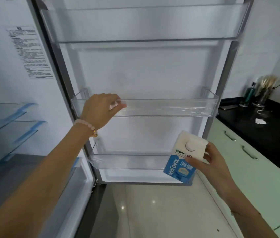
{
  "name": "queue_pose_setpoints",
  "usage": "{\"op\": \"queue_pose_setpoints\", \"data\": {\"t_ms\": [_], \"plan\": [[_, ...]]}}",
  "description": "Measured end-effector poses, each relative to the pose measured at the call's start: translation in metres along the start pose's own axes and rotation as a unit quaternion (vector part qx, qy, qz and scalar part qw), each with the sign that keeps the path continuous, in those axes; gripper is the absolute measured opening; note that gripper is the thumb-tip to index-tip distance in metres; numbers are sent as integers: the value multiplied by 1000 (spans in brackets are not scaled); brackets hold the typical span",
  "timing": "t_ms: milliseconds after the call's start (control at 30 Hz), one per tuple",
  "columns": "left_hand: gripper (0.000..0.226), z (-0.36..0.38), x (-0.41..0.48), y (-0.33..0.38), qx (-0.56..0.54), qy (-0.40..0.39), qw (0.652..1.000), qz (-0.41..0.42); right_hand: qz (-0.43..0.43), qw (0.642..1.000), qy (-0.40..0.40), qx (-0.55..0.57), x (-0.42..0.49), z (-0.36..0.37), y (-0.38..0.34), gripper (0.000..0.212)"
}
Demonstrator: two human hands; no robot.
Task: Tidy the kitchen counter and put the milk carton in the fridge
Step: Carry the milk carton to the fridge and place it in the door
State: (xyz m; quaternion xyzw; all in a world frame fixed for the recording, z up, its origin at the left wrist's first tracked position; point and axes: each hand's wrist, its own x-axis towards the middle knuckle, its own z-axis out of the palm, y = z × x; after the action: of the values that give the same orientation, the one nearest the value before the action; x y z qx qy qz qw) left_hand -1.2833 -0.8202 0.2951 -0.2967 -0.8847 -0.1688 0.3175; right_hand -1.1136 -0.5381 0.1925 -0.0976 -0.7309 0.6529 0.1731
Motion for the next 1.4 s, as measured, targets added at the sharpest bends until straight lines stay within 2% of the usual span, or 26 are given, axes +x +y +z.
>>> {"op": "queue_pose_setpoints", "data": {"t_ms": [67, 167, 467, 667, 800, 1100, 1233, 1400], "plan": [[42, 12, 1, -2, 32, 28, 999, 27, -5, 1000, 0, 0, 18, 16, 1, 51], [34, 24, 5, -1, 55, 61, 996, 22, -12, 1000, 2, -7, 43, 34, 2, 57], [31, 40, 15, 1, 80, 100, 991, 22, -33, 998, -49, 0, 107, 56, 1, 67], [29, 40, 17, 6, 89, 96, 991, 4, -43, 992, -108, -46, 144, 57, 18, 69], [28, 40, 17, 9, 85, 99, 991, -5, -34, 990, -133, -27, 165, 62, 24, 63], [28, 38, 16, 12, 90, 92, 991, -23, 4, 969, -226, -97, 192, 76, 66, 68], [29, 37, 15, 13, 90, 88, 992, -24, 19, 960, -242, -142, 196, 77, 76, 65], [29, 39, 16, 13, 87, 88, 992, -28, 38, 958, -246, -144, 196, 68, 78, 67]]}}
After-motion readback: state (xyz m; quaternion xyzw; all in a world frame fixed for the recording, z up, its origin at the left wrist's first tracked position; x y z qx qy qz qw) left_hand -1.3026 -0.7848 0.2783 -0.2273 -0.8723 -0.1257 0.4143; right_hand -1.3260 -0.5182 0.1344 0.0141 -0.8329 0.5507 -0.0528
